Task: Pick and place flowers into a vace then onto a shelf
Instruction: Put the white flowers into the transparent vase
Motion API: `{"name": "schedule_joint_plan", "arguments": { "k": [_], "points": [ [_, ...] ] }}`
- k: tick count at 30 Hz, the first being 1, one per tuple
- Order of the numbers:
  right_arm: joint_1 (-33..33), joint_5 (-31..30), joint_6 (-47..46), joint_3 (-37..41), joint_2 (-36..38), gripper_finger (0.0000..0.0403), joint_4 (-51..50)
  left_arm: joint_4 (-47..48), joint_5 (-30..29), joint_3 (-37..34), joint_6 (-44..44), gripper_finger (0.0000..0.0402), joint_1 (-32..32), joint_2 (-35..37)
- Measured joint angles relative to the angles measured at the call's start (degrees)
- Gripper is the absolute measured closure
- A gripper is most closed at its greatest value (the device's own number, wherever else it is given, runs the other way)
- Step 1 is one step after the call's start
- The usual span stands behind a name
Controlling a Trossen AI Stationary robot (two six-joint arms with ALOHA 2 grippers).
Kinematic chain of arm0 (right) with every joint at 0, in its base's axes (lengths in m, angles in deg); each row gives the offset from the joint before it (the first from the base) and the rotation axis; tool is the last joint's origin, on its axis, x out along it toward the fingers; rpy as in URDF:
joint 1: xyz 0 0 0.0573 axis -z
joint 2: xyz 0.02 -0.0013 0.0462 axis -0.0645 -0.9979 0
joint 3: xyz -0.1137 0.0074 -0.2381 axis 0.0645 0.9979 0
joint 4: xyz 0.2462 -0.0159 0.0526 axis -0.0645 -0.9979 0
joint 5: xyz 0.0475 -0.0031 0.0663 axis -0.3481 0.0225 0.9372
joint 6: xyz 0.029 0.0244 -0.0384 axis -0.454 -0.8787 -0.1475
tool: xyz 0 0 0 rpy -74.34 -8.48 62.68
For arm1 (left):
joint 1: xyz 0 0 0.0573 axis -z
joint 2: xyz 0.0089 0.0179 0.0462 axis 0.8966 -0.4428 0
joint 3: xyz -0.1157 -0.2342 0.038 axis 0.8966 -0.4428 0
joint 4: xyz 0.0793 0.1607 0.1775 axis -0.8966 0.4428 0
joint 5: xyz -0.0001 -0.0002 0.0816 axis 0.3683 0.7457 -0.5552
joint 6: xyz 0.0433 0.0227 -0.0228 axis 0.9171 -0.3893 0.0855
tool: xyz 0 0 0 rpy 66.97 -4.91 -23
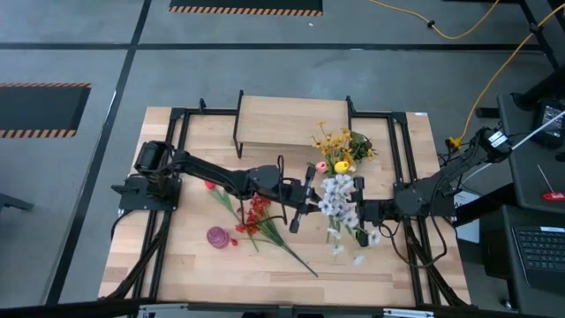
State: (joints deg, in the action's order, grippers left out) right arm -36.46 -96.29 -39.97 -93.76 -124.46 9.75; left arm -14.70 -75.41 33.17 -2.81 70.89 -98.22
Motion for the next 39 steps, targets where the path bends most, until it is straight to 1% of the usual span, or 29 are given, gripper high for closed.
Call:
{"name": "schedule_joint_plan", "arguments": {
  "k": [8,12,14,18,22,25,28,32,37,39],
  "points": [
    [1.1,0.3,0.0,0.0,0.0,0.0249,-0.1,0.0,-0.2,0.1,0.8,0.0398,-0.8,0.0],
    [1.2,4.6,-0.3,0.0,0.0,0.0257,-0.2,0.0,0.6,0.1,0.6,0.0398,-1.6,0.0],
    [1.2,4.8,-0.2,0.0,0.0,0.027,-0.2,0.0,0.9,0.1,0.2,0.0398,-1.7,0.0],
    [1.6,3.4,-0.2,0.0,0.0,0.0306,-0.2,0.0,0.6,0.1,0.2,0.0398,-1.8,0.0],
    [2.4,3.8,-0.3,0.0,0.0,0.035,-0.3,0.1,0.3,0.0,0.2,0.0398,-1.5,0.0],
    [2.8,4.0,-0.6,0.0,0.0,0.0385,-0.3,0.2,1.4,0.0,0.3,0.0398,-1.5,0.0],
    [2.9,4.4,-1.4,0.0,0.0,0.0391,-0.4,0.2,2.5,0.0,-0.9,0.0396,-1.5,0.0],
    [2.9,4.4,-2.0,0.0,0.0,0.0394,-0.9,1.0,2.6,0.0,-3.2,0.038,-1.2,0.0],
    [2.9,4.4,-2.2,0.0,0.0,0.0396,-2.0,1.6,2.8,0.0,-4.4,0.034,-0.4,0.1],
    [2.9,4.3,-2.1,0.0,0.0,0.0396,-2.1,3.4,2.7,0.0,-4.9,0.0326,0.0,1.1]
  ]
}}
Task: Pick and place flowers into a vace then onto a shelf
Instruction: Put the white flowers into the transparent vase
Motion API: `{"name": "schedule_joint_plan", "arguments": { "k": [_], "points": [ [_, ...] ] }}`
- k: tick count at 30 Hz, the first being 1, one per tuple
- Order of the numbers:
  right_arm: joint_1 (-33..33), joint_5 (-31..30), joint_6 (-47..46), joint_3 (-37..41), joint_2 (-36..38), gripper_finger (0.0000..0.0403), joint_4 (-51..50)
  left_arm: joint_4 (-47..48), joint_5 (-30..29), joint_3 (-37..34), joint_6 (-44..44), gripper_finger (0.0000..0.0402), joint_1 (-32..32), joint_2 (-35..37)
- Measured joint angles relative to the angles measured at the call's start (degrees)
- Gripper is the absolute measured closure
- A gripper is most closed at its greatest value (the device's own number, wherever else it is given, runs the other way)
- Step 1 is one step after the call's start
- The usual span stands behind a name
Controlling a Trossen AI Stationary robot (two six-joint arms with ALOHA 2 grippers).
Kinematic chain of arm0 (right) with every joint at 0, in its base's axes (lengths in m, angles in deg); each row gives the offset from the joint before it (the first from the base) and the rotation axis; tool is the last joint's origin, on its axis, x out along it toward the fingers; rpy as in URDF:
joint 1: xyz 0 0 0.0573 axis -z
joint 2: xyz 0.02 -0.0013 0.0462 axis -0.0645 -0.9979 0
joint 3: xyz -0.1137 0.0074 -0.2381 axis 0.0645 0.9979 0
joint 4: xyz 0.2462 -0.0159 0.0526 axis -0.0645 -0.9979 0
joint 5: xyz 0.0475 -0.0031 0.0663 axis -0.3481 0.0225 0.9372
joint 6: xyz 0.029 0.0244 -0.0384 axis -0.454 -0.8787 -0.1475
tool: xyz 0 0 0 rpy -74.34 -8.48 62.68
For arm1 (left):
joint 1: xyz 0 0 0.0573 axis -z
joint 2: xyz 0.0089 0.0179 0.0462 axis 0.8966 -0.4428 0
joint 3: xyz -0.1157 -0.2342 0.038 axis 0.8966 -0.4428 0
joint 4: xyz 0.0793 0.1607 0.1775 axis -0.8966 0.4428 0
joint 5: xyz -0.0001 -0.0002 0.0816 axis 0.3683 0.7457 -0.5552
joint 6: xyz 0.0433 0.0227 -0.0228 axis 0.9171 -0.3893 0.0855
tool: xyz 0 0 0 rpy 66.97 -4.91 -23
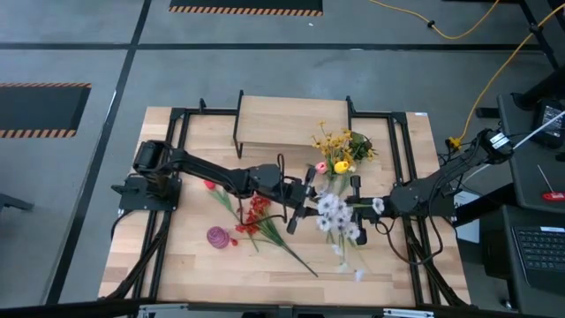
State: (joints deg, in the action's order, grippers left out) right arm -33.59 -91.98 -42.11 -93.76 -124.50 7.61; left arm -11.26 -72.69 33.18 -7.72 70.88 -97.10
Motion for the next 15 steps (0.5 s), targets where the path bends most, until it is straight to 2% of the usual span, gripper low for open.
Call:
{"name": "schedule_joint_plan", "arguments": {
  "k": [6,10,15],
  "points": [
    [0.0,-0.5,0.3,0.0,0.0,0.0397,0.0,9.5,-0.1,0.0,0.6,0.0302,1.6,4.8],
    [0.0,-4.9,0.4,0.0,0.3,0.0397,0.1,17.7,-0.8,0.0,2.9,0.0301,2.7,8.4],
    [-0.8,-6.0,0.2,0.0,1.2,0.0397,-0.3,25.3,-9.8,0.0,5.7,0.0315,4.5,12.0]
  ]
}}
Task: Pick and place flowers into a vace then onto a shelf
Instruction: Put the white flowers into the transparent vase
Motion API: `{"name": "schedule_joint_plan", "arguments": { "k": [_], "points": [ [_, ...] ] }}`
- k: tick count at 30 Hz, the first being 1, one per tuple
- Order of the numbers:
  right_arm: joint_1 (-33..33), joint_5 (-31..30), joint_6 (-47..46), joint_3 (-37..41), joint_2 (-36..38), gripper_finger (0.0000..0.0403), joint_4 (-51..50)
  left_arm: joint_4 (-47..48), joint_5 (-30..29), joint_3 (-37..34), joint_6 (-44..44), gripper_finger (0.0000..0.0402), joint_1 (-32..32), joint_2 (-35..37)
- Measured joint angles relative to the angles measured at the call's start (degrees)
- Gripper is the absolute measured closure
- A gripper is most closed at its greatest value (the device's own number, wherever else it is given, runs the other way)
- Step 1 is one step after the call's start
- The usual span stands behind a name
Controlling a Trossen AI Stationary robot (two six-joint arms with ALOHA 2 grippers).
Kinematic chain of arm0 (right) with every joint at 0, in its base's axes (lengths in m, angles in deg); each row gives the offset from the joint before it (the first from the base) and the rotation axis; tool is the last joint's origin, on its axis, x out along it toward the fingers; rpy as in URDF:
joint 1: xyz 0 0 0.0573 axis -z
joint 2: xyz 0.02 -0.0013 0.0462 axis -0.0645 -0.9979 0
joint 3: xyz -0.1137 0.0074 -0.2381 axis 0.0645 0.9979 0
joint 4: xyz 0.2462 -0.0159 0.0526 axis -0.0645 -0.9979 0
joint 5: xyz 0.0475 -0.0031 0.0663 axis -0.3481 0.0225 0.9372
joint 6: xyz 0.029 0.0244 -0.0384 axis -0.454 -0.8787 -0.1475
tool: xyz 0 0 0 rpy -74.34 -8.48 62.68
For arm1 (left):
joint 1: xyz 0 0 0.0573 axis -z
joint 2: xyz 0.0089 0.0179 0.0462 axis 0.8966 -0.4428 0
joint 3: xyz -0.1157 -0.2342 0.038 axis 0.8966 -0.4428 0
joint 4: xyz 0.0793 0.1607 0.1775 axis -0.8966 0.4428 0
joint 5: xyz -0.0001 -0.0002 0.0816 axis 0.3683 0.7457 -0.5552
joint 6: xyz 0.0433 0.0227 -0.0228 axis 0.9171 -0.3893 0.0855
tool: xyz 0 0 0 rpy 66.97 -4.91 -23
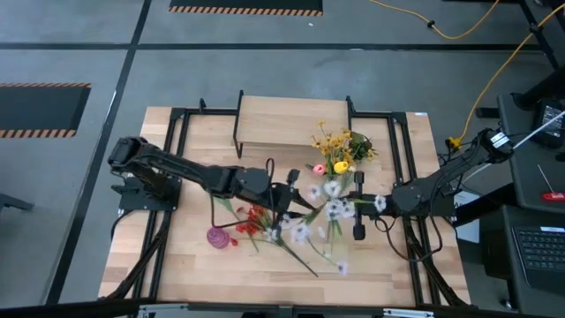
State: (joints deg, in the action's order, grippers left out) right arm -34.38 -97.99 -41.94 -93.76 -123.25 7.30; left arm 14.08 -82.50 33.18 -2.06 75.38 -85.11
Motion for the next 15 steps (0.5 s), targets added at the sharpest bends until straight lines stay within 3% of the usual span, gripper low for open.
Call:
{"name": "schedule_joint_plan", "arguments": {
  "k": [10,15],
  "points": [
    [-4.4,-6.3,-0.2,0.0,3.6,0.0397,-2.2,10.8,-9.3,0.0,1.2,0.0368,2.2,3.2],
    [-5.9,-15.0,-1.4,0.0,3.6,0.0397,-3.6,15.1,-14.3,-0.1,1.0,0.0389,3.0,3.2]
  ]
}}
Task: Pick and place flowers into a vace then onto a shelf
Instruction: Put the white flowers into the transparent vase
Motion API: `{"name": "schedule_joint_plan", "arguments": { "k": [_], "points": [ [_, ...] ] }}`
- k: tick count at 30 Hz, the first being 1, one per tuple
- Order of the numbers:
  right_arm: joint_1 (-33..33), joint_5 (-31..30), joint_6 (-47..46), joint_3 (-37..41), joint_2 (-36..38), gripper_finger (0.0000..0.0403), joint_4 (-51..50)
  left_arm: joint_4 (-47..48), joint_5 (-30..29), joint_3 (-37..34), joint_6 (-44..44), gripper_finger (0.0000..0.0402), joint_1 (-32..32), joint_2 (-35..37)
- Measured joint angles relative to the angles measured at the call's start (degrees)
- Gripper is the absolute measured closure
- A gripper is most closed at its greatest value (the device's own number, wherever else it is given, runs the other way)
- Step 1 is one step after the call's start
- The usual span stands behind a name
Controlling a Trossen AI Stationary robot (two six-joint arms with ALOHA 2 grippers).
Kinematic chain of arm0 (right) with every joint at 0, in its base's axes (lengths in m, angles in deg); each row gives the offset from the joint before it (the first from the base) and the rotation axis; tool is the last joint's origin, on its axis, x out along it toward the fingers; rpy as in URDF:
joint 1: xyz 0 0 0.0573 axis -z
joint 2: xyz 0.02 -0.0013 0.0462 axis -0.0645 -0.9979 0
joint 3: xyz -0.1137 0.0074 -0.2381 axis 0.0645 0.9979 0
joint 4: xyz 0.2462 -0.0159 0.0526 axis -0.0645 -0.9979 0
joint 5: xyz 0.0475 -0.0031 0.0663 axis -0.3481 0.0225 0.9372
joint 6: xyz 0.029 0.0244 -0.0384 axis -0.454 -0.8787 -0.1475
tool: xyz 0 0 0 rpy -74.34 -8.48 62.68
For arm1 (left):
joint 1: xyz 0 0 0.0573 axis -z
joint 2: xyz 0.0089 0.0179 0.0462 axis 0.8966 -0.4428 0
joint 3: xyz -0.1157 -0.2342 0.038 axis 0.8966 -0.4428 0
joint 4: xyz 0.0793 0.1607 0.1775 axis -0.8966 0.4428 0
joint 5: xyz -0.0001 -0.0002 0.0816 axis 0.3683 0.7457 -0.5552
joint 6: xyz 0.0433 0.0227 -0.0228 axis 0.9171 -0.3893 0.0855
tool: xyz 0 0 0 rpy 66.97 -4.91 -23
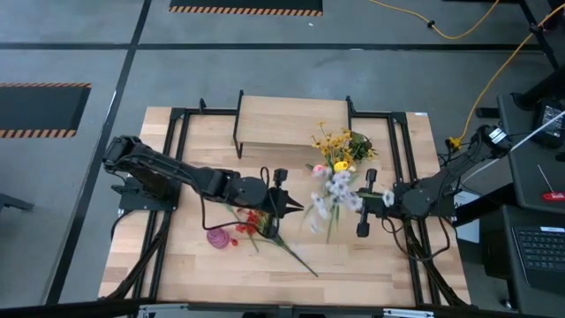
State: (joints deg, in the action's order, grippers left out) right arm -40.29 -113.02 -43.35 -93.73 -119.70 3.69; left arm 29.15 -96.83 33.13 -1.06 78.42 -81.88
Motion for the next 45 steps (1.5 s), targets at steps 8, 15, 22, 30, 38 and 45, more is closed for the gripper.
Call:
{"name": "schedule_joint_plan", "arguments": {
  "k": [8,15,22,30,38,45],
  "points": [
    [-1.6,-2.1,1.4,1.0,0.3,0.04,1.5,-15.2,-1.9,-14.6,-1.8,0.0399,-1.0,3.3],
    [-1.1,-4.1,8.4,11.4,4.8,0.04,20.9,-32.5,-2.7,-28.8,-2.6,0.0399,-2.9,9.8],
    [3.9,4.7,13.3,23.2,6.8,0.04,42.6,-40.0,-2.8,-34.0,-4.6,0.04,-4.0,12.7],
    [10.2,10.2,10.7,26.9,6.7,0.04,45.6,-40.2,-3.1,-34.0,-4.6,0.04,-4.0,12.7],
    [15.0,12.3,6.5,26.8,4.8,0.04,44.6,-40.1,-3.1,-34.0,-4.6,0.0397,-4.0,12.7],
    [17.7,12.4,4.1,26.8,2.5,0.04,45.1,-40.1,-3.1,-34.0,-4.6,0.0399,-4.0,12.7]
  ]
}}
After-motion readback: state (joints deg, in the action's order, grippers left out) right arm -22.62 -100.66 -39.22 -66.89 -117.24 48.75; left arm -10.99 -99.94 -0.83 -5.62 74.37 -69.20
